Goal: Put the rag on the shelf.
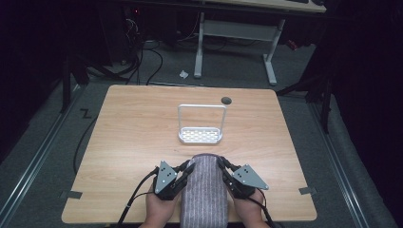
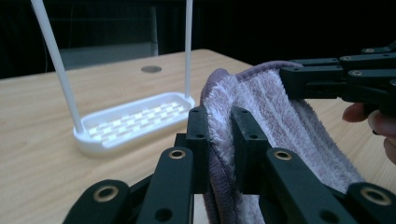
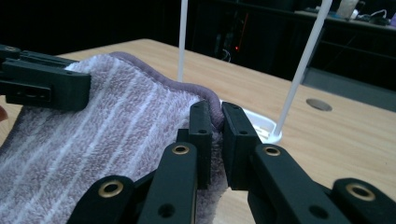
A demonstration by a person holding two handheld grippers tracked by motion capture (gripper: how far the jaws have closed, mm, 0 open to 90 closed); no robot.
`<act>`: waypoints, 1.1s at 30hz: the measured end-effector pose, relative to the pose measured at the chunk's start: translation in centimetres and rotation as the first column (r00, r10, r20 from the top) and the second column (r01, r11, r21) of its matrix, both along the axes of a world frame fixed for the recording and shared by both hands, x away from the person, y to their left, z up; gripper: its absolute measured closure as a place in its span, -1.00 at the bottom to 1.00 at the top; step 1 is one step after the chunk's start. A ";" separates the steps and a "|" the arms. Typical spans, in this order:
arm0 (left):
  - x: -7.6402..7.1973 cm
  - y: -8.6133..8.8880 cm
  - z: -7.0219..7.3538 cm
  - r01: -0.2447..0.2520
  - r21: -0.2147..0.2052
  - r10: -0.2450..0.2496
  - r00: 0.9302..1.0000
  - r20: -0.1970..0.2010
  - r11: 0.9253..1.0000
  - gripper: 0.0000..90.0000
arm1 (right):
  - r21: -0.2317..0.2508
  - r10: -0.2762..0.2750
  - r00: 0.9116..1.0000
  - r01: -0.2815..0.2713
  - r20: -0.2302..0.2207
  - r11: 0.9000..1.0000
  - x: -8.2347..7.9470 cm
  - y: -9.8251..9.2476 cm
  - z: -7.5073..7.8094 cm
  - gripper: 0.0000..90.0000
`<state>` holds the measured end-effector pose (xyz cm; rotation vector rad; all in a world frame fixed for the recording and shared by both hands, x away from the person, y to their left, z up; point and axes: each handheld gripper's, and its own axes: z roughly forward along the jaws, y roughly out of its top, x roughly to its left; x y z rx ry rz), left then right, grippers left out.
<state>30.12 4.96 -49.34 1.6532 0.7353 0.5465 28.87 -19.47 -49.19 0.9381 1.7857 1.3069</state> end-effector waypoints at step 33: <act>4.4 0.0 12.0 -0.004 -0.090 0.022 0.979 0.200 0.996 0.76 | 0.125 -0.031 0.973 0.003 0.230 0.992 3.2 -0.4 12.3 0.86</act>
